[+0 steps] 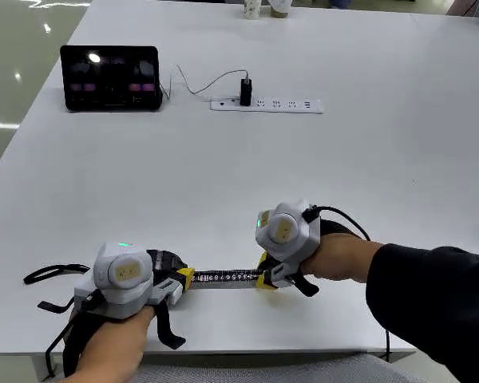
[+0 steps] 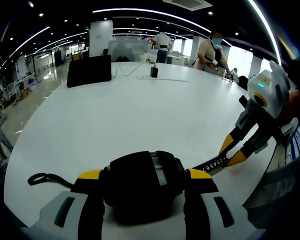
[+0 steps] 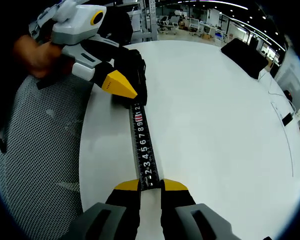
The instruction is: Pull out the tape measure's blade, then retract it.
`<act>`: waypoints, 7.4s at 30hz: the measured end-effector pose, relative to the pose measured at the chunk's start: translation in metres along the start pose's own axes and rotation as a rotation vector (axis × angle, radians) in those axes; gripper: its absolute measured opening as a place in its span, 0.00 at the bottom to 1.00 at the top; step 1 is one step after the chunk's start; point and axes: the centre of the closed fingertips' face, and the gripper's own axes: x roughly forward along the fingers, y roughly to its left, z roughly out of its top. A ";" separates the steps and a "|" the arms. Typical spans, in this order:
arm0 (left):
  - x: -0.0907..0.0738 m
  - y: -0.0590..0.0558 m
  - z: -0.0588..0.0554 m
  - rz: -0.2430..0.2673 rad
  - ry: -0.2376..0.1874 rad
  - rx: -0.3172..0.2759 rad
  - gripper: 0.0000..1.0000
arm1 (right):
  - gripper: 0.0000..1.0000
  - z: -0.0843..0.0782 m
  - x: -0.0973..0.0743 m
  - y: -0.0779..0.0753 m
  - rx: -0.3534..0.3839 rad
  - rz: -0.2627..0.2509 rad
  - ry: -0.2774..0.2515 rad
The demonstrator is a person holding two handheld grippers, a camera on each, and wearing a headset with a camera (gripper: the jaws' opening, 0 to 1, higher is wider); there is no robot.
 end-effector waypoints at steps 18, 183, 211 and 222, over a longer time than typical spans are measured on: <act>0.000 0.000 0.000 -0.006 0.005 0.003 0.59 | 0.12 0.009 0.004 0.002 0.010 0.007 -0.011; -0.001 0.001 0.000 -0.045 -0.007 -0.019 0.59 | 0.12 0.091 0.045 0.019 0.047 0.034 -0.205; -0.002 0.002 -0.001 -0.044 0.006 -0.018 0.58 | 0.12 0.098 0.047 0.021 0.002 0.036 -0.229; -0.001 0.002 0.000 -0.047 0.003 -0.018 0.58 | 0.12 0.102 0.050 0.021 0.000 0.040 -0.234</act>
